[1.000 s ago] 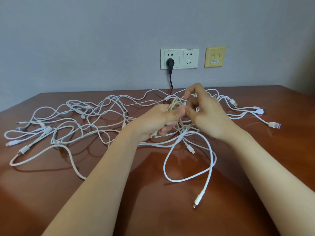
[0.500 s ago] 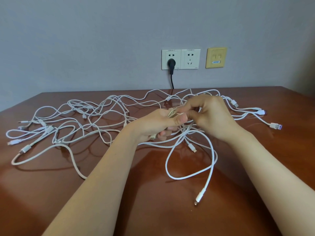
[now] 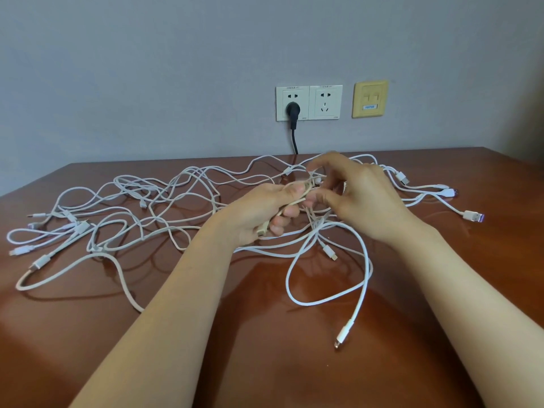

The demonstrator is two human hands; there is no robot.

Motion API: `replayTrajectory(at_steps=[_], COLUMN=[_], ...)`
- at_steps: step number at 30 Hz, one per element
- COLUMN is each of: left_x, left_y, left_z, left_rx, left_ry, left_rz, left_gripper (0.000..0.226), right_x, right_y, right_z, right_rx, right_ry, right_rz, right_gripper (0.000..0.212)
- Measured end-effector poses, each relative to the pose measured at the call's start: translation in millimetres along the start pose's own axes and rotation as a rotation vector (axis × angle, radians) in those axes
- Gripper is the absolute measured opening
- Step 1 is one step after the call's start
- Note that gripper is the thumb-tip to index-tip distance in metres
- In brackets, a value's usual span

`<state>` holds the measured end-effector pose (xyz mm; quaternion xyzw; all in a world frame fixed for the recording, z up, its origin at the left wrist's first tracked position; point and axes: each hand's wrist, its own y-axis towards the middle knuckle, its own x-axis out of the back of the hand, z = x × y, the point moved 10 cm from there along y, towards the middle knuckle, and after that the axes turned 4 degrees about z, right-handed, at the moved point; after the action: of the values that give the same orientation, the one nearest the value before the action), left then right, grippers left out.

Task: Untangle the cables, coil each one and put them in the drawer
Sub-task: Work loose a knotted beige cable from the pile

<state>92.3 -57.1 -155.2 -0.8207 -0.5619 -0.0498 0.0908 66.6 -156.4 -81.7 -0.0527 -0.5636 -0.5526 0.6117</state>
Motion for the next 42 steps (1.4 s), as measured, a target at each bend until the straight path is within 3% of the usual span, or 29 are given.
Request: replayTrajectory(at_steps=[4, 7, 9, 12, 18, 20, 24, 28, 33, 38, 42], left_x=[13, 29, 24, 7, 0, -9, -24, -23, -10, 27, 38], left_y=[-2, 1, 0, 2, 0, -2, -6, -5, -3, -6, -10], left_z=[4, 11, 11, 5, -15, -19, -17, -12, -20, -20, -21], left_rx=[-0.001, 0.026, 0.047, 0.025, -0.069, -0.104, -0.123, -0.115, -0.182, -0.206, -0.220], left_ry=[-0.182, -0.022, 0.074, 0.165, 0.361, 0.383, 0.259, 0.169, 0.175, -0.058, -0.107], left_rz=[-0.151, -0.270, -0.245, -0.177, -0.256, -0.207, -0.032, -0.006, -0.120, -0.335, -0.440], left_gripper=[0.023, 0.022, 0.022, 0.031, 0.061, 0.060, 0.039, 0.036, 0.019, 0.027, 0.028], right_x=[-7, -9, -3, -4, -8, -5, -2, -12, -6, -4, -5], right_y=[1, 1, 1, 2, 1, -1, -2, 1, 0, 1, 2], right_z=[4, 14, 17, 10, 1, 0, -8, -7, -4, -13, -17], right_rx=[0.017, 0.092, 0.105, 0.076, -0.012, -0.009, -0.042, -0.028, -0.025, -0.054, -0.095], right_ry=[-0.202, -0.180, -0.110, -0.107, -0.078, -0.121, -0.082, -0.098, 0.014, 0.024, -0.053], right_rz=[0.053, 0.047, -0.015, -0.016, 0.004, -0.047, -0.055, 0.003, -0.020, -0.033, -0.027], right_gripper=[0.022, 0.021, 0.018, 0.015, 0.008, 0.007, 0.013, 0.012, 0.008, 0.014, 0.020])
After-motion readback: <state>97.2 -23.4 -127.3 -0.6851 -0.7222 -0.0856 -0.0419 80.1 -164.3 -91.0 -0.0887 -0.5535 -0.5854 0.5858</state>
